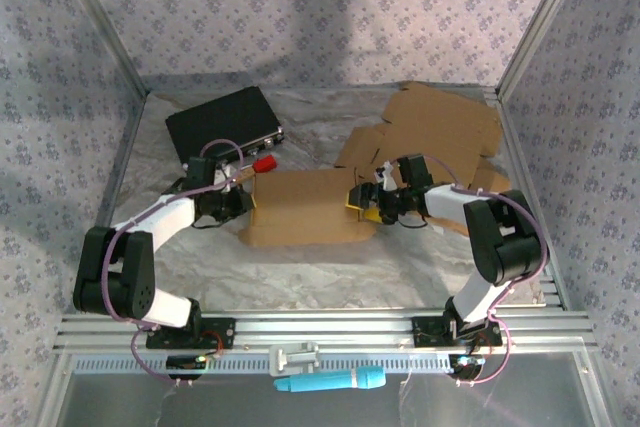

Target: Fold the paper box

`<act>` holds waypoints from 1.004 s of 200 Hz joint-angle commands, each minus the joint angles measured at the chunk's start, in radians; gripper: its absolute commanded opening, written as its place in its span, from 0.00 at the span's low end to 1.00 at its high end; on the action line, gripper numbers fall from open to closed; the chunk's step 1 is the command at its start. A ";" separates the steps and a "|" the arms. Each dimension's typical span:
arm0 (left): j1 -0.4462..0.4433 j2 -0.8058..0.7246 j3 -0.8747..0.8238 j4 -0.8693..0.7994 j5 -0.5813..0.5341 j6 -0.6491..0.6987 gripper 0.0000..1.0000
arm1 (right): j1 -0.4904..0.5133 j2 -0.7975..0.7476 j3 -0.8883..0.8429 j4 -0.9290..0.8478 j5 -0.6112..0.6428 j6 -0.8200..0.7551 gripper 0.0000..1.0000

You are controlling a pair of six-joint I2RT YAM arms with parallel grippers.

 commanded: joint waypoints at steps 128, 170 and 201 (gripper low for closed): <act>0.092 0.068 -0.087 -0.098 -0.078 0.012 0.02 | 0.063 0.189 0.220 0.110 -0.132 0.130 0.84; 0.093 0.038 -0.061 -0.099 -0.064 0.001 0.09 | 0.070 0.181 0.246 0.122 -0.143 0.229 0.77; 0.088 -0.060 0.022 -0.148 -0.092 -0.037 0.28 | 0.058 0.156 0.241 0.106 -0.142 0.354 0.71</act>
